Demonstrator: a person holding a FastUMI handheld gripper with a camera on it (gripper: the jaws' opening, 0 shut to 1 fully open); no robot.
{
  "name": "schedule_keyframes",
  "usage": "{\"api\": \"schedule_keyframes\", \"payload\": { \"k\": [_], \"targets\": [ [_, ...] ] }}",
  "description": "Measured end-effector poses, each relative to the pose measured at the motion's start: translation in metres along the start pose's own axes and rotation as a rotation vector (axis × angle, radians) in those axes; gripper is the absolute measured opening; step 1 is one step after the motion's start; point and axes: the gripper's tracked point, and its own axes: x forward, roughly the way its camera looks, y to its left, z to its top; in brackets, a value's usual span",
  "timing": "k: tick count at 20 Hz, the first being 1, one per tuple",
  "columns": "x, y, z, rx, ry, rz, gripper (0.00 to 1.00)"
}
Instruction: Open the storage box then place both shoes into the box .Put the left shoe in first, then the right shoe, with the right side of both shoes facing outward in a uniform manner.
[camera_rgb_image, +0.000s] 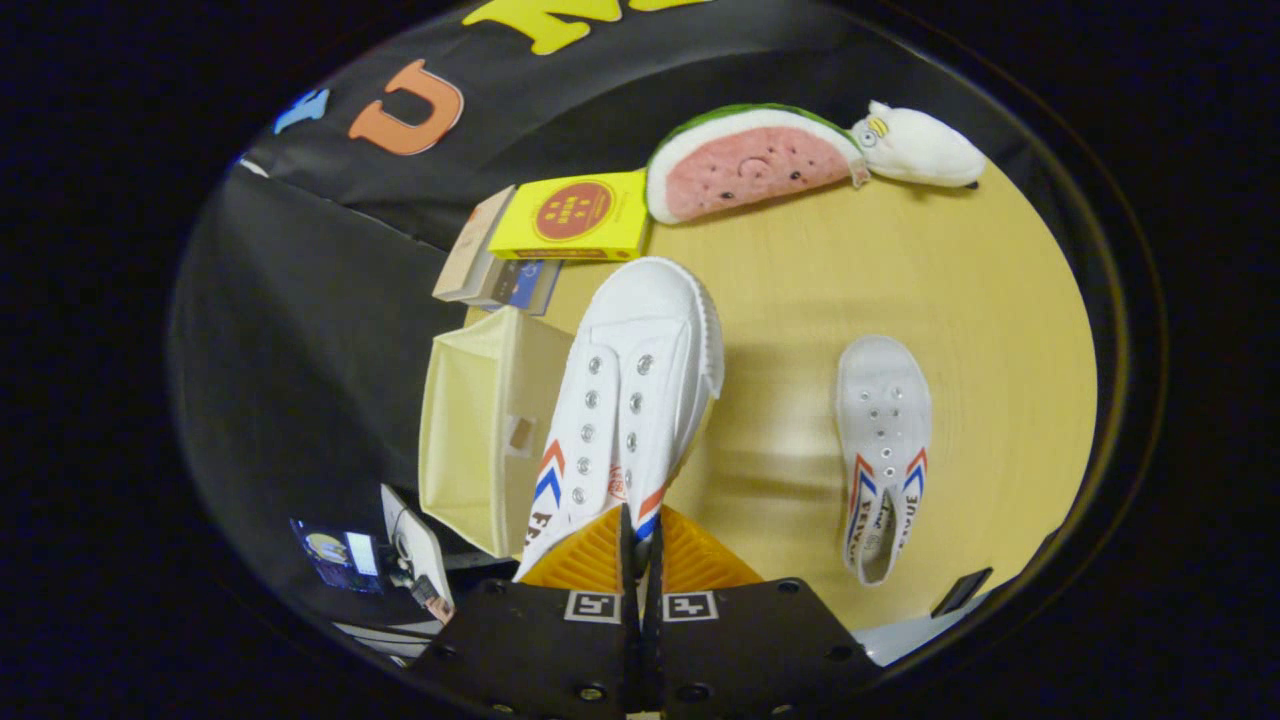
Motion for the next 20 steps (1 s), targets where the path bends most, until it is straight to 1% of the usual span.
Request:
{"api": "schedule_keyframes", "payload": {
  "k": [2,5,9,14,20],
  "targets": [
    [0.001,0.036,0.006,-0.037,-0.008,0.018,0.0],
    [0.012,0.085,0.01,-0.057,-0.001,0.036,0.01],
    [0.046,0.13,0.007,-0.093,0.023,0.014,0.01],
    [0.1,0.163,0.003,-0.078,0.021,-0.02,0.01],
    [0.154,0.18,-0.008,-0.074,0.002,-0.07,0.0]
  ]
}}
